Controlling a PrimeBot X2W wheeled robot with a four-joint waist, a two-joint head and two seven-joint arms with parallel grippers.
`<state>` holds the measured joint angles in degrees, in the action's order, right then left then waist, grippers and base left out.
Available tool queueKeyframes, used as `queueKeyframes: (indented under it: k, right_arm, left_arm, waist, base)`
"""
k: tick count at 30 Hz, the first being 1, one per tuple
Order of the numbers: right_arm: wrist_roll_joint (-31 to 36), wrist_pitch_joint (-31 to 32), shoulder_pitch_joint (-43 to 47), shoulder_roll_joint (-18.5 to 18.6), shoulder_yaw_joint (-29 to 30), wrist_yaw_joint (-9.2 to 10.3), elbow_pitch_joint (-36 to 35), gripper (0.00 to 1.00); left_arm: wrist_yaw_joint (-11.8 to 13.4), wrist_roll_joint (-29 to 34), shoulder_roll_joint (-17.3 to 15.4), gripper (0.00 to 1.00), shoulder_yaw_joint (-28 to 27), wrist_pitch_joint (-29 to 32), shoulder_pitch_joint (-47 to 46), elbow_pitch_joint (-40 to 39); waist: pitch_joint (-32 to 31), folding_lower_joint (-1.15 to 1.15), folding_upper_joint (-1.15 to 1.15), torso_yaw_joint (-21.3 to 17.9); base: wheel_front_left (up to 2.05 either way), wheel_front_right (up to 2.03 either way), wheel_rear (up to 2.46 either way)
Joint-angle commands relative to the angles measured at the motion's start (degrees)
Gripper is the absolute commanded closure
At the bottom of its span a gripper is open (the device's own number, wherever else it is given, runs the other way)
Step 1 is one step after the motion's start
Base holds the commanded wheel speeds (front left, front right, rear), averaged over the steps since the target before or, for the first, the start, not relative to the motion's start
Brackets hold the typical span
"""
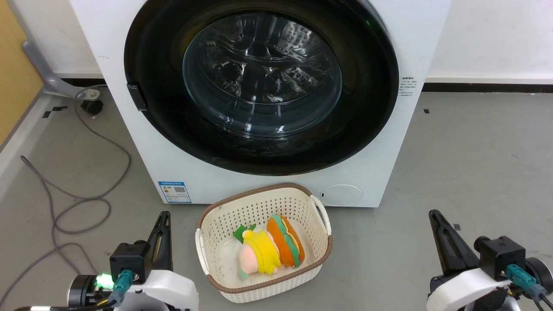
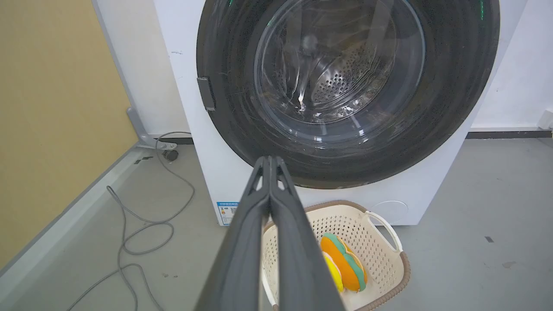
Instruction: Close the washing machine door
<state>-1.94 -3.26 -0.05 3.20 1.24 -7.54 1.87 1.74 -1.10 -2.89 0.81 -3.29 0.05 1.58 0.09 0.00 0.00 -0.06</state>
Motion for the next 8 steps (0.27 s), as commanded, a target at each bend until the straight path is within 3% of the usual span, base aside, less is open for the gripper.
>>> queueKeyframes:
  k: [1, 8]
  right_arm:
    - [0.3, 0.3, 0.0, -0.3, -0.2, 0.04, -0.5, 1.00]
    - [0.8, 1.1, 0.0, -0.3, -0.5, 0.05, -0.9, 1.00]
  left_arm:
    - [-0.5, 0.5, 0.0, 1.00, -0.2, 0.3, 0.0, -0.4]
    - [-0.8, 0.7, 0.0, 1.00, -0.4, 1.2, 0.0, -0.7]
  waist:
    - [0.0, 0.00, 0.00, 0.0]
    - [0.0, 0.00, 0.00, 0.0]
  base:
    - [0.00, 0.00, 0.00]
    - [0.00, 0.00, 0.00]
